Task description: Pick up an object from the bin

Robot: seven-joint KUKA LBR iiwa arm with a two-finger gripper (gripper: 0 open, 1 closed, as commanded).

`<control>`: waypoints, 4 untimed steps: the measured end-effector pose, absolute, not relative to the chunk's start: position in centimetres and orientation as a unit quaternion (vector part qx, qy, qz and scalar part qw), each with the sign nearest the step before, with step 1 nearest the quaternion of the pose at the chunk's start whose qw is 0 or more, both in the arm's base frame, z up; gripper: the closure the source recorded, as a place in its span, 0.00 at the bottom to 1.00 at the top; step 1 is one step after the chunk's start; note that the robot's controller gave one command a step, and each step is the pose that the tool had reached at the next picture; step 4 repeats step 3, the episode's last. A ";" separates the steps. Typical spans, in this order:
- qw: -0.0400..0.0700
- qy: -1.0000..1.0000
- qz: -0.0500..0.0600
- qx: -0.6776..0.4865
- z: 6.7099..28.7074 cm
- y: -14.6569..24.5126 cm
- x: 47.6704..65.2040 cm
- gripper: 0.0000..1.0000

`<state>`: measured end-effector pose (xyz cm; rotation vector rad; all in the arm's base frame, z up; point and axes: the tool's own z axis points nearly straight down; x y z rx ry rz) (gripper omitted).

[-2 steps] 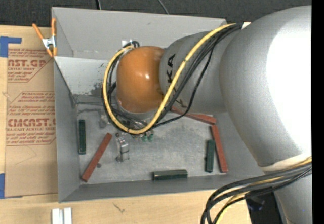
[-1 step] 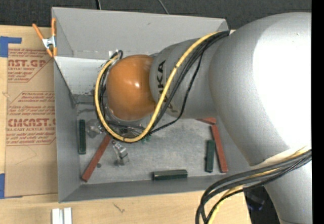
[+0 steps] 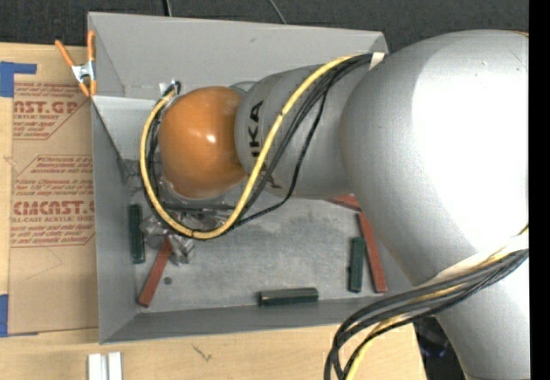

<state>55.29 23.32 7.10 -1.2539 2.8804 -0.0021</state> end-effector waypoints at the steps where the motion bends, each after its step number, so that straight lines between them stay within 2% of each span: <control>1: 0.000 0.917 -0.001 -0.399 7.1 23.3 55.3 1.00; 3: -0.001 0.917 0.000 -0.399 8.5 23.3 55.1 1.00; 4: -0.001 0.917 0.000 -0.399 8.5 23.3 55.1 1.00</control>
Offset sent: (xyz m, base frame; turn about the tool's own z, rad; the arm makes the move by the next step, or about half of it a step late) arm -0.0001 -0.0001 0.0362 0.0000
